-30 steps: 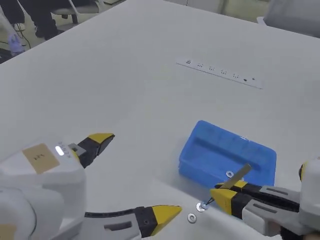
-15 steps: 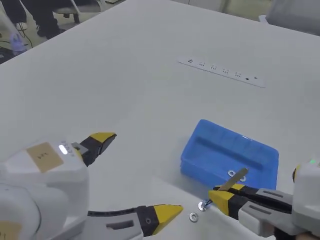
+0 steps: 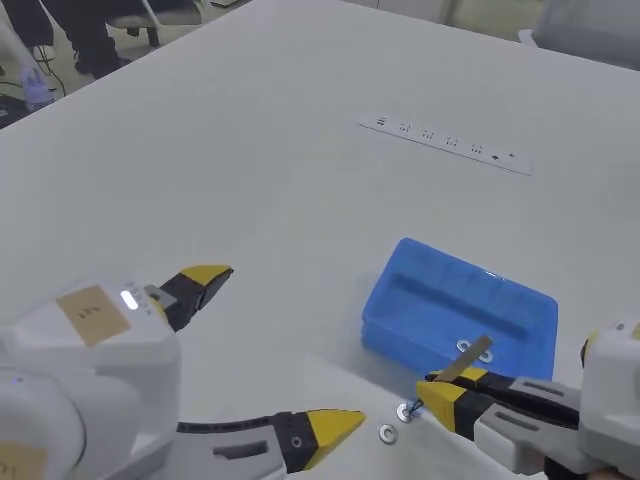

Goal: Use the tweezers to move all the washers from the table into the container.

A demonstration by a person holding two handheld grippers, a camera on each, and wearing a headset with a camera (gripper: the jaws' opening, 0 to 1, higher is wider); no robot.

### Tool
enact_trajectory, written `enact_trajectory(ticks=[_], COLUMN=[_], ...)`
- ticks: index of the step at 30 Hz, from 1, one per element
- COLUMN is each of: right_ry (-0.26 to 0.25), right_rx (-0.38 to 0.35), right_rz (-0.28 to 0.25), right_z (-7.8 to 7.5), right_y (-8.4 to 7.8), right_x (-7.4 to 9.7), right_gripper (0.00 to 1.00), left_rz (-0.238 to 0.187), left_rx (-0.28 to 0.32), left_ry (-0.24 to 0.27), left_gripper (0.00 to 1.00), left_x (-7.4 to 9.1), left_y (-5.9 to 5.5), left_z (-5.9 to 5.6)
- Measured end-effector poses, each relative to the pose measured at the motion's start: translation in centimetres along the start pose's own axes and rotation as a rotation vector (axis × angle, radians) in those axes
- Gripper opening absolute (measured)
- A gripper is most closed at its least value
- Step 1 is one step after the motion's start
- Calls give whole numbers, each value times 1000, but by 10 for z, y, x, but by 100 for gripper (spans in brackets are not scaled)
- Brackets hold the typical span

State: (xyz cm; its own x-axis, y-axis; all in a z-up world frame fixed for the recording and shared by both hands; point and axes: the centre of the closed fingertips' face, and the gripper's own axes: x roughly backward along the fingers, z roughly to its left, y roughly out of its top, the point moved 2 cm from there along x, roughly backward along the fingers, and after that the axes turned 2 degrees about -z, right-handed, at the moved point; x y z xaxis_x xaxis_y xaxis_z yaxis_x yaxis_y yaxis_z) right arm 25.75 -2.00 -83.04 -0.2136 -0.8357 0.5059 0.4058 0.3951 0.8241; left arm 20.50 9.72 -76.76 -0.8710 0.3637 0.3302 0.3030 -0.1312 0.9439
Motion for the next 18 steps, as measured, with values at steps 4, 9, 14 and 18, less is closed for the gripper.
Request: enact_trajectory(ticks=[4,9,14,18], right_ry=[4,13,18,20], right_rx=[14,8,10,10], right_rz=[-2,-23,-52,-71], right_z=[1,4,8,10], right_y=[2,11,23,32], right_x=[0,6,13,19], right_gripper=[4,4,4,4], left_rz=[0,-3,-4,-4], left_rx=[-3,-2,0,1], left_ry=[-1,1,1,0], left_gripper=[93,93,93,93], left_x=[0,0,0,0], left_y=[0,1,1,1], left_z=[0,0,0,0])
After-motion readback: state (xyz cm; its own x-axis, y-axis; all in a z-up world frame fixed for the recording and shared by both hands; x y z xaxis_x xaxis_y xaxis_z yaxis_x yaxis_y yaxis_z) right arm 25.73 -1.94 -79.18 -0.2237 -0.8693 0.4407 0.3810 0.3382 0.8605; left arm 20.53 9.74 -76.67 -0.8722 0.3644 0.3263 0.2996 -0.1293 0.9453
